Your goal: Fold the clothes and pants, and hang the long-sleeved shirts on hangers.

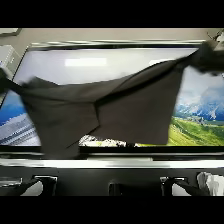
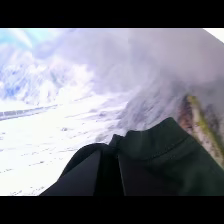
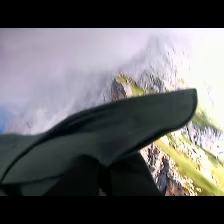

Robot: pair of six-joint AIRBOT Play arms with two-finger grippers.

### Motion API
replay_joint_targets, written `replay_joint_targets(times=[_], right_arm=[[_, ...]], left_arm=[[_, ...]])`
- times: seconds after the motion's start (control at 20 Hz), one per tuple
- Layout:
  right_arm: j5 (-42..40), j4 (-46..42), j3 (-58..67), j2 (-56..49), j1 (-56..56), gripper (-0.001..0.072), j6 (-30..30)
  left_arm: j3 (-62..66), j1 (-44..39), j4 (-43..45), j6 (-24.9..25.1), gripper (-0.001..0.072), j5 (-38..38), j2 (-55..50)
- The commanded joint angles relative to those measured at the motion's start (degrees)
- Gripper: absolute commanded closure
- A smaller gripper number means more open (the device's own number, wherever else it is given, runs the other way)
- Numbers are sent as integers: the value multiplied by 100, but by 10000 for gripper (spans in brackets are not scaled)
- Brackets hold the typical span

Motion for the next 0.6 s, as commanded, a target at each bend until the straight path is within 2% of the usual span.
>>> replay_joint_targets(times=[0.0,0.15,0.35,0.4,0.45,0.5,0.55], right_arm=[[-616,-651,-409,-1668,680,676,-203],[-1845,-970,-407,-3047,1032,675,-177],[-2675,-831,-407,-3757,1008,672,260],[-2791,-824,-404,-3755,1008,610,262],[-2822,-824,-382,-3735,1008,459,323],[-2789,-831,-378,-3679,1005,299,415],[-2686,-850,-378,-3589,975,228,448]], left_arm=[[-1596,-83,-63,66,684,1685,-1499],[-1451,-227,-149,92,684,2341,-2938],[-603,-343,-365,94,673,2339,-3963],[-422,-345,-404,92,649,2330,-4035],[-262,-341,-444,92,627,2293,-4044],[-50,-321,-444,92,396,2142,-4024],[214,-293,-444,101,72,1851,-3998]])
